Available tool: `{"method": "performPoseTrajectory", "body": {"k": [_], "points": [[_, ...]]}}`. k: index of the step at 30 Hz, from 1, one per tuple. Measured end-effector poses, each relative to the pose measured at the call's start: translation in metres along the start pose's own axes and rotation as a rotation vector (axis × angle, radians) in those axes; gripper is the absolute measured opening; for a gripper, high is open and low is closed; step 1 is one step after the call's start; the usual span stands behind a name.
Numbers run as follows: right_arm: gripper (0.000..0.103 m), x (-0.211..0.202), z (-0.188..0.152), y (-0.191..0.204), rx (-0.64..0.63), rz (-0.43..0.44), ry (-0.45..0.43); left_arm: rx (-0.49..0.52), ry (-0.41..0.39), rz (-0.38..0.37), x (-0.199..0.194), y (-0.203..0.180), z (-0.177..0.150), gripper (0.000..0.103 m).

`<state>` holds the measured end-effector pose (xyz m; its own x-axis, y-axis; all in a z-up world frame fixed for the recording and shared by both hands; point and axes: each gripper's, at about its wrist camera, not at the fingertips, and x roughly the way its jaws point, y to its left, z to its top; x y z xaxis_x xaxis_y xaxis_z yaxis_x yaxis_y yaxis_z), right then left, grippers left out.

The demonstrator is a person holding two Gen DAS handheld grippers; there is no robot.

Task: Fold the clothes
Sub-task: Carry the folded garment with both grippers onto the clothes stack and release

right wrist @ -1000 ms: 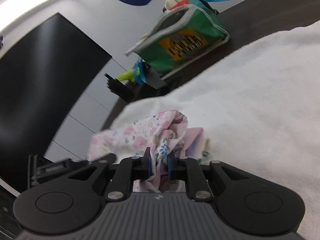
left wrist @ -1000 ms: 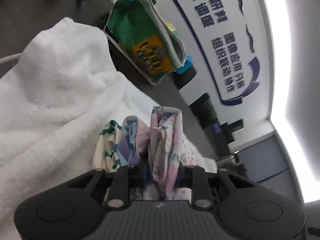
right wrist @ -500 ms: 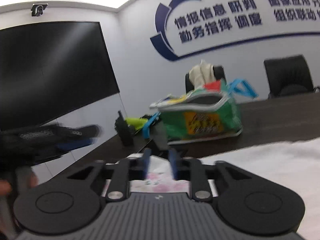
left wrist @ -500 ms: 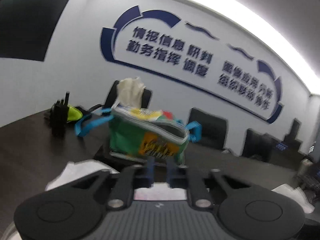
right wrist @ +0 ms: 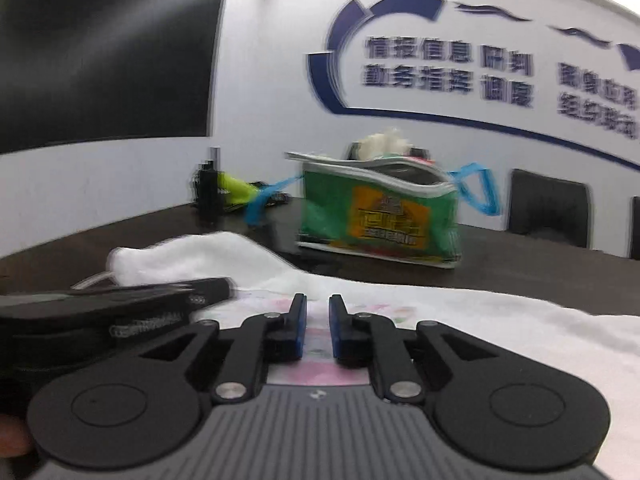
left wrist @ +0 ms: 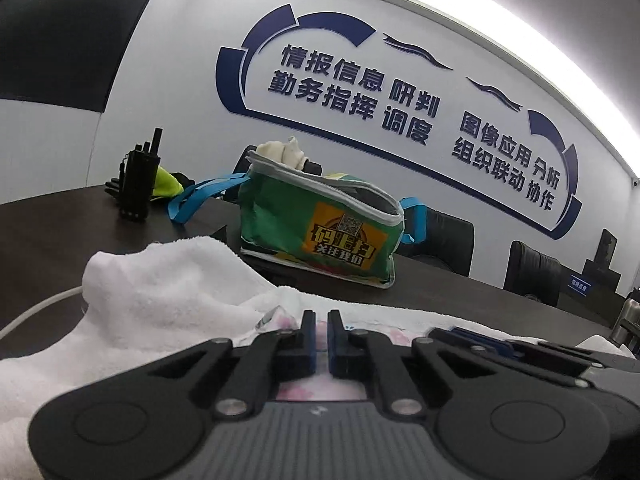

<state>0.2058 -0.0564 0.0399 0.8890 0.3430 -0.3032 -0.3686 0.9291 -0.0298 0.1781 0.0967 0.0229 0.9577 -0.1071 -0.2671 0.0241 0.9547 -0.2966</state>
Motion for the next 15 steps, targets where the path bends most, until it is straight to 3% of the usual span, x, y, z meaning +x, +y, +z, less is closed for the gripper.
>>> {"method": "performPoseTrajectory", "body": {"k": [6, 8, 10, 13, 15], "points": [[0.011, -0.008, 0.01, -0.025, 0.103, -0.107, -0.028, -0.034, -0.002, -0.002, 0.001, 0.004, 0.003, 0.005], [0.012, -0.017, 0.017, -0.012, 0.052, -0.007, -0.087, -0.054, 0.004, -0.011, 0.002, 0.008, 0.005, 0.005], [0.012, -0.007, 0.015, -0.002, 0.029, 0.063, -0.039, -0.073, 0.013, -0.022, 0.003, 0.011, 0.006, 0.005], [0.012, 0.004, 0.004, -0.004, 0.051, 0.087, 0.013, -0.084, 0.028, -0.037, 0.002, 0.014, 0.008, 0.007], [0.011, 0.007, -0.001, -0.007, 0.054, 0.089, 0.034, -0.066, 0.031, 0.009, 0.0, 0.015, 0.012, 0.005]]}}
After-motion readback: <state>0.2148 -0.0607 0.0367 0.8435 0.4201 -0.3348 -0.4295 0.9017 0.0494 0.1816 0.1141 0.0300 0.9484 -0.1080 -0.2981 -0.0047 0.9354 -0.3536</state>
